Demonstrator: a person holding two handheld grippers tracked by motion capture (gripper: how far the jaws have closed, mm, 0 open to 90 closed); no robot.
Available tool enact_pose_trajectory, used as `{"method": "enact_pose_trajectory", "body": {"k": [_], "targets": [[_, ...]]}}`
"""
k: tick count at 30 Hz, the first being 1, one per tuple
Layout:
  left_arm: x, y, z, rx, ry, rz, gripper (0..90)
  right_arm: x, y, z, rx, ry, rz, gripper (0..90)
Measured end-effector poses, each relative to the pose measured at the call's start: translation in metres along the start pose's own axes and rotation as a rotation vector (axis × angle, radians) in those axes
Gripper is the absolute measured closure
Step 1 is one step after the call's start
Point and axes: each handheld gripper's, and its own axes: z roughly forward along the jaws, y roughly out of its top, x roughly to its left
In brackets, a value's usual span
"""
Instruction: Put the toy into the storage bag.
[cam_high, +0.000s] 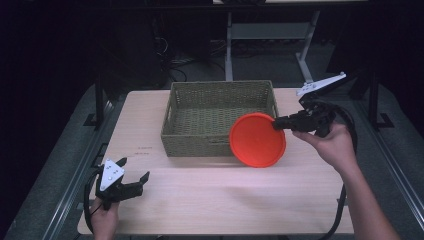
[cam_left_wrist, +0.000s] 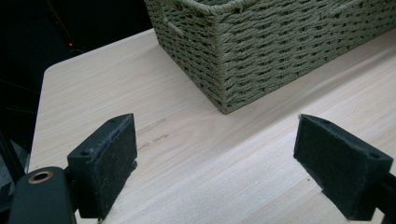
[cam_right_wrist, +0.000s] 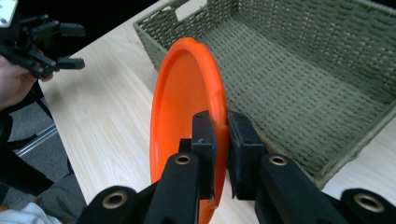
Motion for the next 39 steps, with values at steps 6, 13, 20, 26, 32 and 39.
{"method": "enact_pose_trajectory", "body": {"k": [6,13,20,26,32,39], "targets": [[0.0,0.0,0.0,0.001,-0.001,-0.003,12.8,-0.001,0.013,-0.002,-0.009,-0.005,-0.003,82.0],[0.002,-0.001,-0.001,-0.001,0.003,-0.004,12.8,-0.006,0.032,0.003,0.004,-0.018,0.002,82.0],[0.002,-0.001,-0.001,-0.002,0.004,-0.002,12.8,-0.012,0.05,0.006,0.003,-0.028,0.01,82.0],[0.001,-0.001,0.0,-0.002,0.003,-0.005,12.8,-0.015,0.06,0.007,0.001,-0.032,0.024,82.0],[0.001,0.0,0.0,0.003,0.004,0.006,12.8,-0.023,0.067,0.009,0.004,-0.052,0.044,82.0],[0.001,-0.001,-0.002,-0.003,0.005,0.0,12.8,-0.034,0.078,0.015,0.006,-0.076,0.069,82.0]]}}
